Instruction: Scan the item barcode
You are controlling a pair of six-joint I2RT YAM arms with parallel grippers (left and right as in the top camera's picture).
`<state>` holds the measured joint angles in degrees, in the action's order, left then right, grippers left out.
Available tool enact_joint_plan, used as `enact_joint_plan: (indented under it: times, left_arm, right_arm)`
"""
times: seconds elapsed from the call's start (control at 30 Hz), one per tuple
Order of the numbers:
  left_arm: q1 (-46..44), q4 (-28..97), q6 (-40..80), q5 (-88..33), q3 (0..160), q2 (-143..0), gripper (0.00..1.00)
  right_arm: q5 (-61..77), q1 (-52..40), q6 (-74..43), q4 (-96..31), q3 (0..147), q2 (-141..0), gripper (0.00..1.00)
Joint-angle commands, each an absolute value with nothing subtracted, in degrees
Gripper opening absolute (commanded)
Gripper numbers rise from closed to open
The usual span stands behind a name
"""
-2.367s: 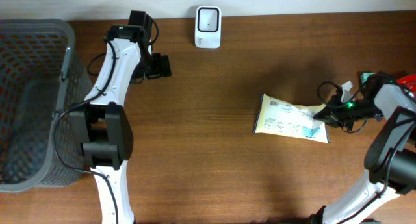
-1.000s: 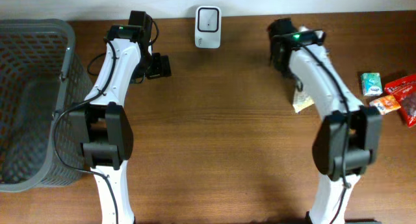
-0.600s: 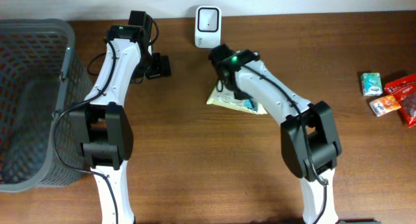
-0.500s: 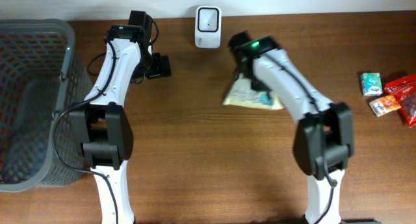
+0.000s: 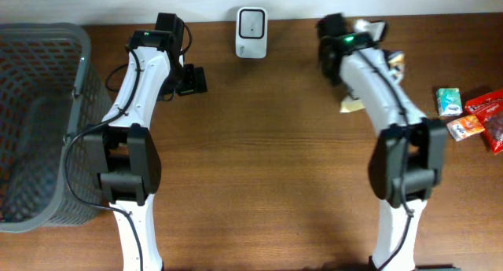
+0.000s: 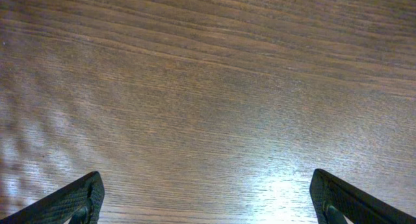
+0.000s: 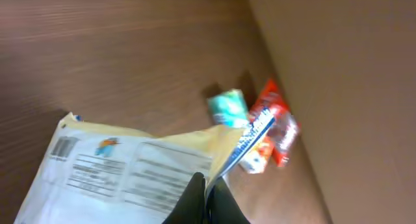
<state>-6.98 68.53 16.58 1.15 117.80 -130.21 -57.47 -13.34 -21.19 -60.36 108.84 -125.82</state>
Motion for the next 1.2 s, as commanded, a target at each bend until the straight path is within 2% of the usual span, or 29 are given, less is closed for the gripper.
enact_joint_plan:
  times: [0.0, 0.13, 0.2, 0.3, 0.4, 0.47, 0.5, 0.6, 0.63, 0.73, 0.77, 0.8, 0.83, 0.87, 0.9, 1.03, 1.17]
  left_arm:
    - [-6.74, 68.60, 17.30, 1.93, 117.80, -130.93, 0.99]
    - [-6.74, 68.60, 17.30, 1.93, 117.80, -130.93, 0.99]
    - [-6.74, 68.60, 17.30, 1.93, 117.80, -130.93, 0.99]
    - [-6.74, 68.60, 17.30, 1.93, 117.80, -130.93, 0.99]
    - [-6.74, 67.53, 17.32, 1.91, 117.80, -130.93, 0.99]
    - [-6.74, 67.53, 17.32, 1.50, 117.80, -130.93, 0.99]
    - [-6.74, 68.18, 17.32, -0.89, 117.80, -130.93, 0.99]
    - [-7.27, 71.61, 14.44, -26.52, 117.80, -131.15, 0.99]
    - [-9.08, 71.26, 11.92, -29.78, 117.80, -131.17, 0.99]
    - [-14.90, 72.95, 10.98, -29.78, 117.80, -131.20, 1.00]
    - [-17.39, 72.95, 10.98, -29.76, 117.80, -131.20, 0.78]
    - [-19.62, 72.93, 11.00, -29.76, 117.80, -131.26, 0.65]
    - [-20.93, 72.82, 11.00, -29.78, 117.80, -131.37, 0.40]
    - [-23.07, 71.64, 11.07, -29.85, 117.80, -131.79, 0.09]
    - [-23.94, 70.87, 11.07, -30.28, 117.80, -132.14, 0.01]
    - [-27.99, 66.30, 11.03, -40.14, 117.80, -135.48, 0.00]
    - [-31.07, 59.05, 14.74, -41.17, 117.80, -138.85, 0.00]
  right_arm:
    - [-55.90, -21.45, -20.58, -57.93, 108.51, -129.49, 0.04]
    - [-55.86, -28.80, -20.78, -56.51, 108.57, -129.86, 0.04]
    - [-54.17, -27.97, -29.91, -63.37, 108.71, -127.79, 0.04]
    - [-40.42, -25.56, -30.76, -68.51, 108.71, -122.56, 0.04]
    - [-22.00, -23.42, -30.28, -70.37, 108.71, -109.23, 0.04]
    - [-18.35, -23.42, -30.30, -70.76, 108.71, -102.61, 0.04]
    - [-16.88, -23.44, -30.30, -70.76, 108.71, -100.31, 0.04]
    - [-13.69, -23.44, -30.33, -72.62, 108.68, -97.69, 0.04]
    - [-13.72, -23.42, -30.33, -74.46, 108.62, -98.21, 0.04]
    - [-13.72, -22.55, -30.41, -75.70, 108.20, -99.04, 0.04]
    - [-13.52, -21.17, -30.52, -75.75, 107.74, -99.07, 0.04]
    - [-11.68, -19.22, -30.50, -75.72, 107.35, -99.04, 0.04]
    - [-7.92, -16.80, -30.44, -75.68, 106.96, -99.04, 0.04]
    - [-2.55, -14.11, -28.05, -75.57, 106.50, -99.04, 0.04]
    - [2.22, -12.40, -24.40, -75.18, 106.10, -99.07, 0.04]
    - [7.57, -9.26, -22.79, -74.24, 103.83, -99.07, 0.04]
    - [13.02, -9.23, -22.79, -68.03, 96.60, -99.09, 0.04]
